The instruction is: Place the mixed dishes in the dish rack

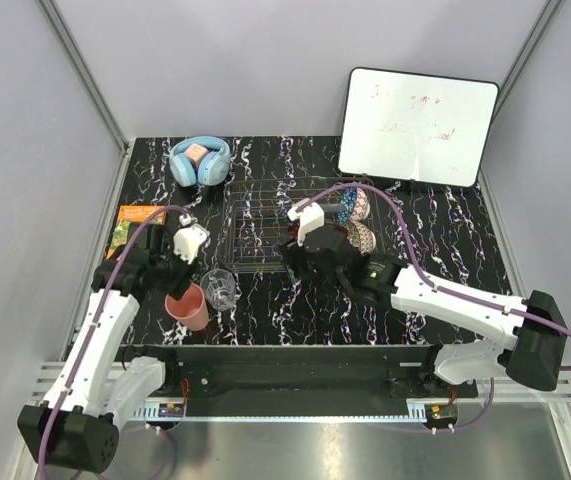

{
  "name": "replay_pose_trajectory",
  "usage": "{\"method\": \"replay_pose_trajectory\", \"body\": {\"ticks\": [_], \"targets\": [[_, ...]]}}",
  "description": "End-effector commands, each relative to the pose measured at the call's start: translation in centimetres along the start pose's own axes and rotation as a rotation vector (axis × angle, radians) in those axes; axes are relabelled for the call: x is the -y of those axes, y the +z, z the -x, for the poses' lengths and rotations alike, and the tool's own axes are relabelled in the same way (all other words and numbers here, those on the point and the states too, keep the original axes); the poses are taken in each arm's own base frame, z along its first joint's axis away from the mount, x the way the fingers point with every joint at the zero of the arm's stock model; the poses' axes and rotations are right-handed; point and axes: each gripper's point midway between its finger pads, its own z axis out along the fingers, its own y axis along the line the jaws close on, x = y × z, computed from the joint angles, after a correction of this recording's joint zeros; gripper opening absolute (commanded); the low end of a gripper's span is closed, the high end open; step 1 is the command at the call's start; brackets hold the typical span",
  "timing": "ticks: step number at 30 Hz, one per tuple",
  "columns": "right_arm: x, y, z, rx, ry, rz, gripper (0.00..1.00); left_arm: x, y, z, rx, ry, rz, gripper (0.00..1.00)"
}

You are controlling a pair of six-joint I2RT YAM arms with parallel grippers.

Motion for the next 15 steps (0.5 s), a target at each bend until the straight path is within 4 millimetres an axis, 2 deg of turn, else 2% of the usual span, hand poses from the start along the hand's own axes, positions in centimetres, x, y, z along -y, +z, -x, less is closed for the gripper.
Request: {"method": "replay_pose_trajectory", "body": {"ticks": [1,4,7,8,10,11,15], "targets": [[0.4,-0.8,2.0,0.077,0.037,-0.022,0.65,0.6,1.1,-0.6,-0.03,0.039,-0.06,0.54],[0.5,-0.8,2.0,0.079,0.035,-0.025,0.65,1.0,2.1,-1.5,-0.078,0.057,-0.097,0.52],[0.5,-0.7,2.0,0.078,0.029,-0.029,0.65,1.4,2.9,-2.0,-0.101,0.083,-0.14,0.32],[0.6,-0.6,2.0,0.077,0.026,-0.034,0.65,1.6,3.1,-2.2,-0.111,0.086,-0.15,0.19],[0.5,-0.5,2.0,0.076,0.022,-0.033,0.65,1.6,3.4,-2.3,-0.132,0.09,-0.166,0.04],[0.4,-0.5,2.0,0.077,0.02,-0.031,0.65,1.4,3.4,-2.5,-0.142,0.091,-0.161,0.0],[0.4,-0.5,2.0,0.074,0.018,-0.022,0.66,1.2,2.3,-2.0,-0.123,0.112,-0.145,0.0]]}}
